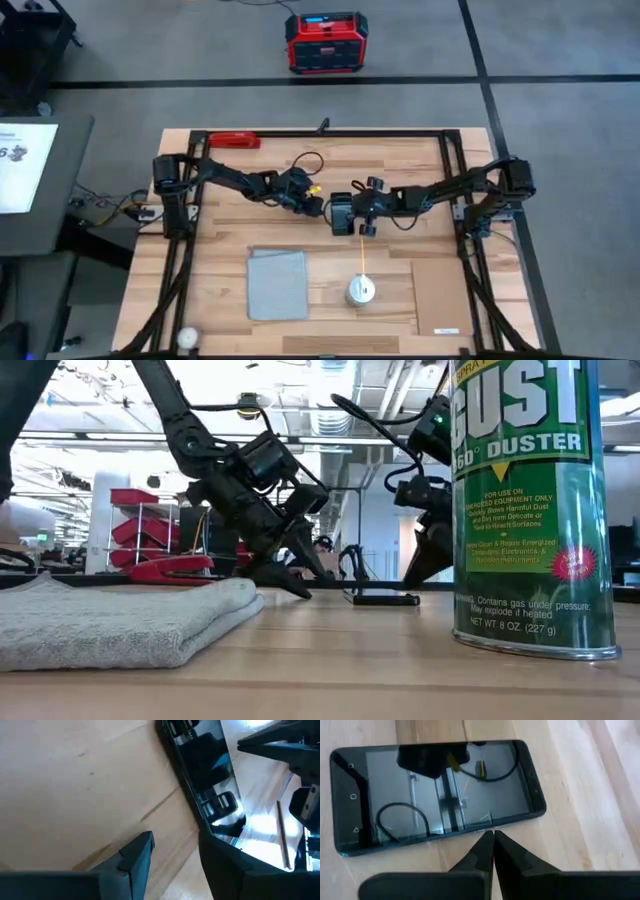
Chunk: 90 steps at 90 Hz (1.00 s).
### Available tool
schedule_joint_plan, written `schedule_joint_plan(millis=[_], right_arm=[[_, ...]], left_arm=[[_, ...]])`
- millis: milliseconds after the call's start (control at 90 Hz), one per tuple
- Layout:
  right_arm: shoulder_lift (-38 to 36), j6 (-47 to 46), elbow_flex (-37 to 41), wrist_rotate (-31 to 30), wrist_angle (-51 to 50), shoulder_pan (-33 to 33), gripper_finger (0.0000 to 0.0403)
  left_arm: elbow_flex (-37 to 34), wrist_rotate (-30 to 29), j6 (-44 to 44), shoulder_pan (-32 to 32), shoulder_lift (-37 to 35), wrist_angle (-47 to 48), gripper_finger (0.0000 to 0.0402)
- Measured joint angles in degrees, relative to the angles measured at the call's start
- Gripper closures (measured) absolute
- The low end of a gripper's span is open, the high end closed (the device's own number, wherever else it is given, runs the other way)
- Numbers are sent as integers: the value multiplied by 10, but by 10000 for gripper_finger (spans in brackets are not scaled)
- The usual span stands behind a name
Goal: Apply microfiber cloth
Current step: Spray the front of the black phone with the spray bottle
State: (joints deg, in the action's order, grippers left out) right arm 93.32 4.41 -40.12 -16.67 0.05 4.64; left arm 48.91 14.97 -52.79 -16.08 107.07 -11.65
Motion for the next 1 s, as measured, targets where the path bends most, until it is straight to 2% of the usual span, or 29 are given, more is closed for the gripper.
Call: schedule_joint_plan(millis=[256, 600, 1000], right_arm=[[11, 1, 0, 0, -5, 1, 403], [87, 4, -32, 12, 28, 15, 403], [93, 17, -63, 43, 46, 16, 403]], left_arm=[[1, -5, 2, 0, 0, 0, 257], [0, -20, 6, 0, 0, -10, 257], [0, -25, 16, 3, 0, -11, 257]])
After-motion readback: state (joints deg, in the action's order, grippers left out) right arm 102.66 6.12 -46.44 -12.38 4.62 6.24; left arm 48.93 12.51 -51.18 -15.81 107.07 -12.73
